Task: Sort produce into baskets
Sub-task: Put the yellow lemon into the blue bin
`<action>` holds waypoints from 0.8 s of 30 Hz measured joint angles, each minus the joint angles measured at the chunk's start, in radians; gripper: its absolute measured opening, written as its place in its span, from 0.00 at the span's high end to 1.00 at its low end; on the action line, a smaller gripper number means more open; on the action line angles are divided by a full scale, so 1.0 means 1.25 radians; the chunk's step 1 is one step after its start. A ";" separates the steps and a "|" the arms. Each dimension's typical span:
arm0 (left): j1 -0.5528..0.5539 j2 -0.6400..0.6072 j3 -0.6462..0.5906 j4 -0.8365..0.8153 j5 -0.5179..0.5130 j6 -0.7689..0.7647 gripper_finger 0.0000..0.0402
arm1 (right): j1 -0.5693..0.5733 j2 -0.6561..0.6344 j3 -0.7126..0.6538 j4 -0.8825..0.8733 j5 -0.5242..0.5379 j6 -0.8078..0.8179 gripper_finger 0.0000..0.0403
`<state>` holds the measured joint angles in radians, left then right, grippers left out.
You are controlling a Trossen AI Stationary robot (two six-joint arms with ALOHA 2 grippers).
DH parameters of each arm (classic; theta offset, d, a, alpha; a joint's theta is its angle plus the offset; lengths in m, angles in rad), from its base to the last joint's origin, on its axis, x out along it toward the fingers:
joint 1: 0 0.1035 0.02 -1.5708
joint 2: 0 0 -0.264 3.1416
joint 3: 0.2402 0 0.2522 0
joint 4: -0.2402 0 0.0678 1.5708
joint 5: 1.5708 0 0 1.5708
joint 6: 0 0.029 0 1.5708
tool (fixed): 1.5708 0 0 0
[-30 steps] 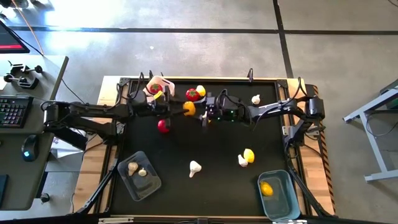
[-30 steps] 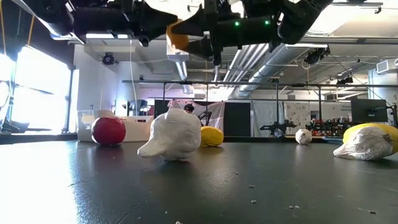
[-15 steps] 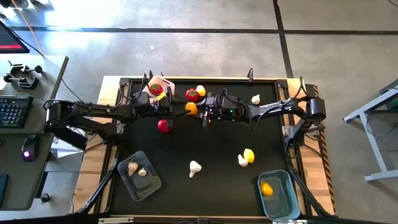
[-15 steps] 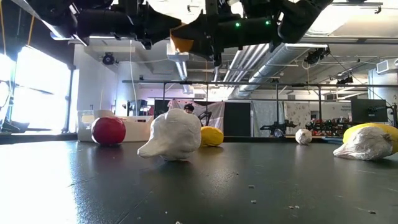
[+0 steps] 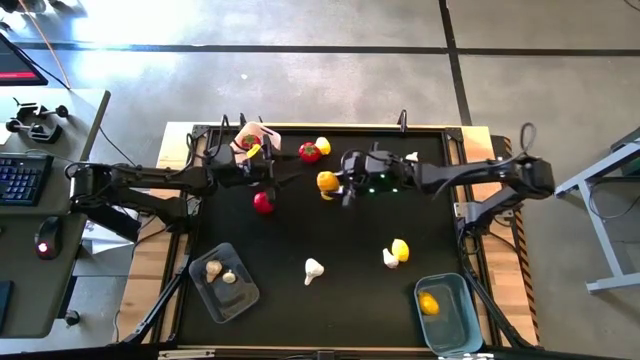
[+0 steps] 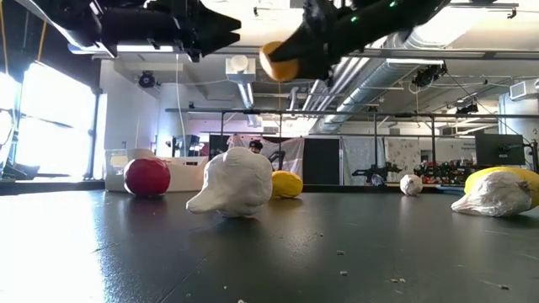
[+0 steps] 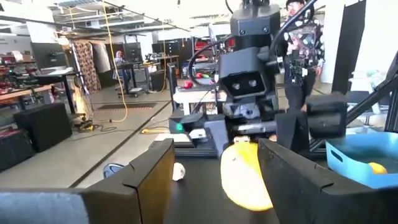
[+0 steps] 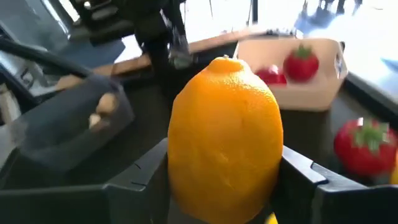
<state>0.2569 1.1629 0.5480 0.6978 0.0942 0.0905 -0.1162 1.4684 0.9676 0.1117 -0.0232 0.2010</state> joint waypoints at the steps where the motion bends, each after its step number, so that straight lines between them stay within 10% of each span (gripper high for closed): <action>1: 0.000 -0.001 0.000 -0.004 0.000 0.000 0.46 | 0.004 -0.017 0.000 -0.042 -0.001 0.012 0.53; 11: 0.000 -0.002 -0.001 -0.040 -0.017 0.008 0.47 | 0.112 -0.152 0.000 -0.462 -0.010 0.265 0.53; 24: 0.000 -0.002 -0.001 -0.040 -0.017 0.050 0.47 | 0.464 -0.186 0.000 -0.810 -0.082 0.937 0.52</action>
<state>0.2573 1.1606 0.5468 0.6479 0.0734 0.1530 0.4635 1.2362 0.9676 -0.9014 -0.1257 1.3722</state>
